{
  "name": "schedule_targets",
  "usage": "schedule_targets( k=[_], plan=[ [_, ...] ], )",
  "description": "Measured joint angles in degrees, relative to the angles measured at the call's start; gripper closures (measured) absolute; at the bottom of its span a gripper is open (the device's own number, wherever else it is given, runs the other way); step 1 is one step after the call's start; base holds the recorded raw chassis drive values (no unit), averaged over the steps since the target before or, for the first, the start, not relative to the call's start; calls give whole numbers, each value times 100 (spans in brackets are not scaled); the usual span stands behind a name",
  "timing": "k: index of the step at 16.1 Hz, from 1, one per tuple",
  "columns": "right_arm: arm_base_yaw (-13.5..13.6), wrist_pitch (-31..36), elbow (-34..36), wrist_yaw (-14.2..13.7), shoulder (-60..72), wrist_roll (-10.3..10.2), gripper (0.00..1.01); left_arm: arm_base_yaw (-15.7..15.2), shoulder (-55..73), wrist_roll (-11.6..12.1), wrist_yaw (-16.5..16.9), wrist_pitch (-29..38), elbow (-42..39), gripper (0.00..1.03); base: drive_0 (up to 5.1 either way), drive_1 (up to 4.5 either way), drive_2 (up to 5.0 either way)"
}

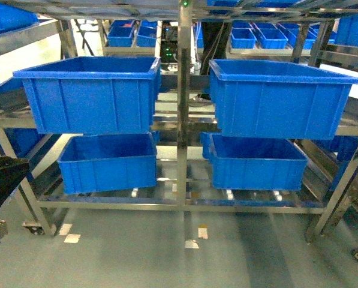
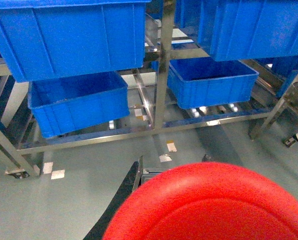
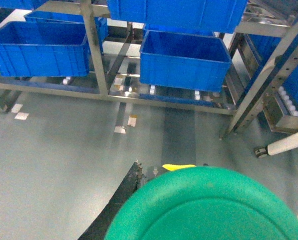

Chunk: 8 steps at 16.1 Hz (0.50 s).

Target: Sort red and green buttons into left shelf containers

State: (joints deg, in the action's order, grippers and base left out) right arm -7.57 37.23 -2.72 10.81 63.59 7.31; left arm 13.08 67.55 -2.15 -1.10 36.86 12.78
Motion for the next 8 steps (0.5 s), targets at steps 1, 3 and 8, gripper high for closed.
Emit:
schedule_targets(
  k=[1,3,8],
  plan=[
    [2,-17,0,4,0,0,75,0,0,0,0,0,0,77,0,0,0],
    [7,-11,0,37,-4,0,75,-42,0,0,-39,4,-4,77,0,0,0],
    [4,2,0,33,-9,2,75,11,-20,0,4,0,-4,77,-2,333,-336]
  ],
)
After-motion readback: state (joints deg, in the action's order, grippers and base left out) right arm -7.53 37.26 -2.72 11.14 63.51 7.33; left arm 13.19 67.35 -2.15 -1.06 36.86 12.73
